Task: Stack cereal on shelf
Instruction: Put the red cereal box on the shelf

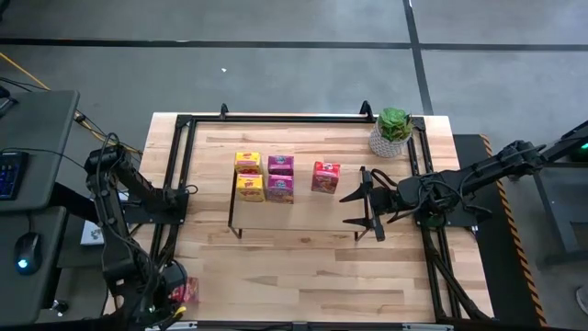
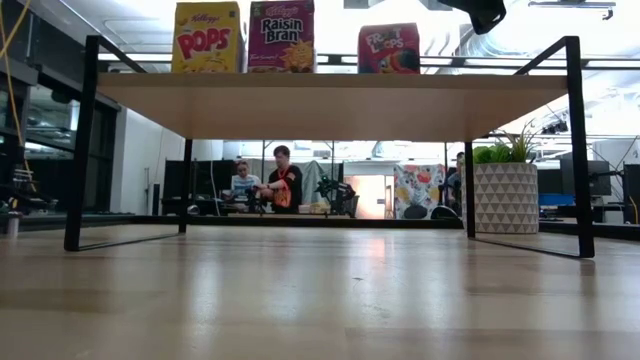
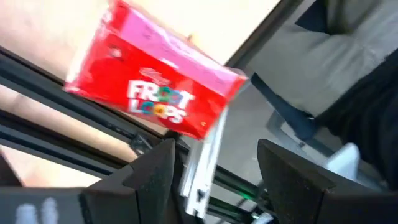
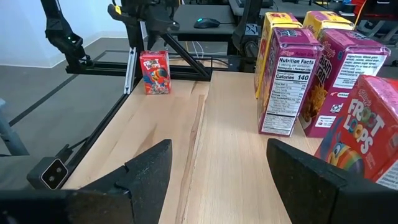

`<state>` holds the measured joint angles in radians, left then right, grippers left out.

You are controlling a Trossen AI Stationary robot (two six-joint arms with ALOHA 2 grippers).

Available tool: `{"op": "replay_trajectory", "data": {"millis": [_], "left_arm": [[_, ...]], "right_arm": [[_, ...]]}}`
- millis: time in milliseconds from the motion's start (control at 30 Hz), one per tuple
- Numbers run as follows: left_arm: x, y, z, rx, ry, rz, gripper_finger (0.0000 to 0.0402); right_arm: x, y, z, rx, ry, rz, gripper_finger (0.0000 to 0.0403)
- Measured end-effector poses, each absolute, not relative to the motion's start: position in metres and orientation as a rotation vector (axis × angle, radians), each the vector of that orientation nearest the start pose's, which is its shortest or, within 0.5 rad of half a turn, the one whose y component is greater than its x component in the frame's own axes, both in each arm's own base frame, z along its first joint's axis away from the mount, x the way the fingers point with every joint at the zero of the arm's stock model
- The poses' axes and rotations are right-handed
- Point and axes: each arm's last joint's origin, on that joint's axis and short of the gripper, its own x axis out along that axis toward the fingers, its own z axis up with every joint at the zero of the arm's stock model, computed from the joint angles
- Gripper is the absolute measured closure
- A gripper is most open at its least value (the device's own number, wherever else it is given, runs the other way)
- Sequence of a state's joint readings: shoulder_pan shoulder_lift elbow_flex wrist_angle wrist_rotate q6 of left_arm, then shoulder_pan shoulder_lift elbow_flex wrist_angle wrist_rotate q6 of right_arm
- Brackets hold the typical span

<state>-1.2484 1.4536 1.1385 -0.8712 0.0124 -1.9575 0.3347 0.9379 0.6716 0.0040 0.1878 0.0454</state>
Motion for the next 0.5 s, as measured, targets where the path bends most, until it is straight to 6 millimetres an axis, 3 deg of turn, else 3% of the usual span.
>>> {"op": "replay_trajectory", "data": {"millis": [500], "left_arm": [[0.0916,-0.2660,0.2493,-0.767,1.491,0.206,0.0181]], "right_arm": [[0.1991,0.0635,0.2848,-0.023,0.257,0.140,0.0147]]}}
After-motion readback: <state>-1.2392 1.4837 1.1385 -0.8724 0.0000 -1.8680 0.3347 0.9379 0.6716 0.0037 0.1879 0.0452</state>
